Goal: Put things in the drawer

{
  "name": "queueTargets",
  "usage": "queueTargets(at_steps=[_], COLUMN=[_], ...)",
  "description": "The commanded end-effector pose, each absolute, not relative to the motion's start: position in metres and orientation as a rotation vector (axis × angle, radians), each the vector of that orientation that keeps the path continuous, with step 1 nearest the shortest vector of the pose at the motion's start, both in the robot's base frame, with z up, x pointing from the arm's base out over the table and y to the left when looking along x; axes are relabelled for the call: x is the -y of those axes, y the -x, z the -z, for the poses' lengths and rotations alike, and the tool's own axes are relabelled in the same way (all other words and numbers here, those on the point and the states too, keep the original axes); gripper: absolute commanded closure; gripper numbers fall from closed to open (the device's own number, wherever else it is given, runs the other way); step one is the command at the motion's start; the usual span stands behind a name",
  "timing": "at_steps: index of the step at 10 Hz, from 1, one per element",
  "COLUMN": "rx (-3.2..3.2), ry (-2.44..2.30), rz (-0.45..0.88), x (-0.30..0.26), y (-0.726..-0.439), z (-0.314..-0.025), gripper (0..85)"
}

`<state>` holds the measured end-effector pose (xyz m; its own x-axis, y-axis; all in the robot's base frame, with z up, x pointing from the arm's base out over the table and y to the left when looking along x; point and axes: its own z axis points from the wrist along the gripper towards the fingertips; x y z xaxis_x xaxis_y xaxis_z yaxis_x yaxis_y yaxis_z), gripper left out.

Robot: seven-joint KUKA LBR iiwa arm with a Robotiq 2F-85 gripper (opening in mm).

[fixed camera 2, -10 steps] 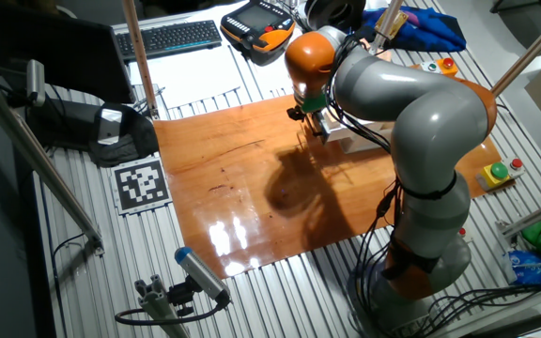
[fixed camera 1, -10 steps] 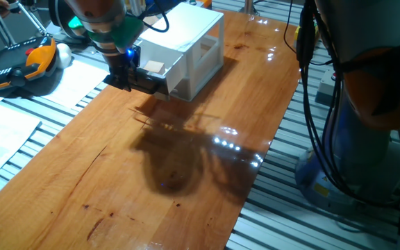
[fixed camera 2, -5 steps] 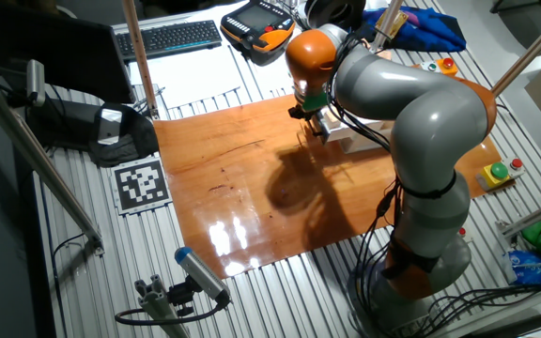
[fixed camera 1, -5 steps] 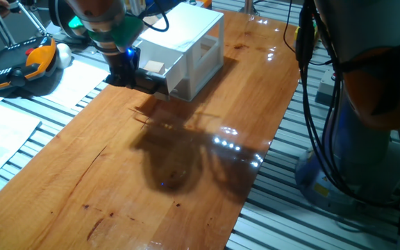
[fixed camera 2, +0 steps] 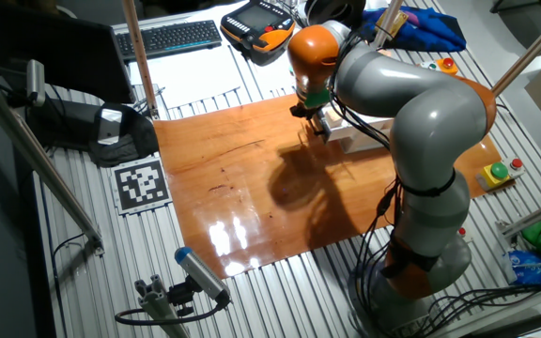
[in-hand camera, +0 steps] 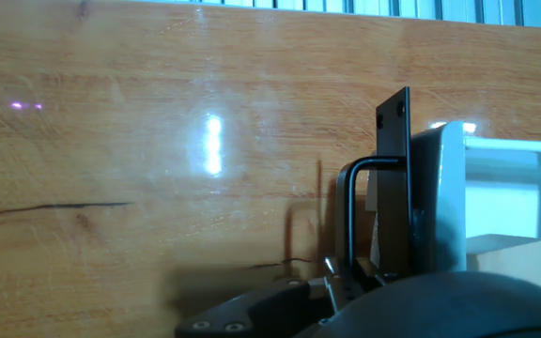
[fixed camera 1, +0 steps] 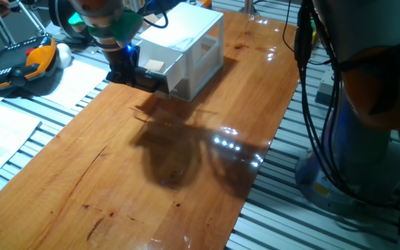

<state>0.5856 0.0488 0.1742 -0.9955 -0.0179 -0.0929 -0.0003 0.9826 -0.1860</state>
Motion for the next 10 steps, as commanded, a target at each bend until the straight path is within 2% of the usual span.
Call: queueTargets(at_steps=[1,10], rx=[-3.034,-3.011], ry=[0.009,-0.008], rz=[0.284,0.306], x=[-0.047,-0.029], y=[-0.585,-0.581], z=[-0.175,-0.184], gripper=[85.0,85.0])
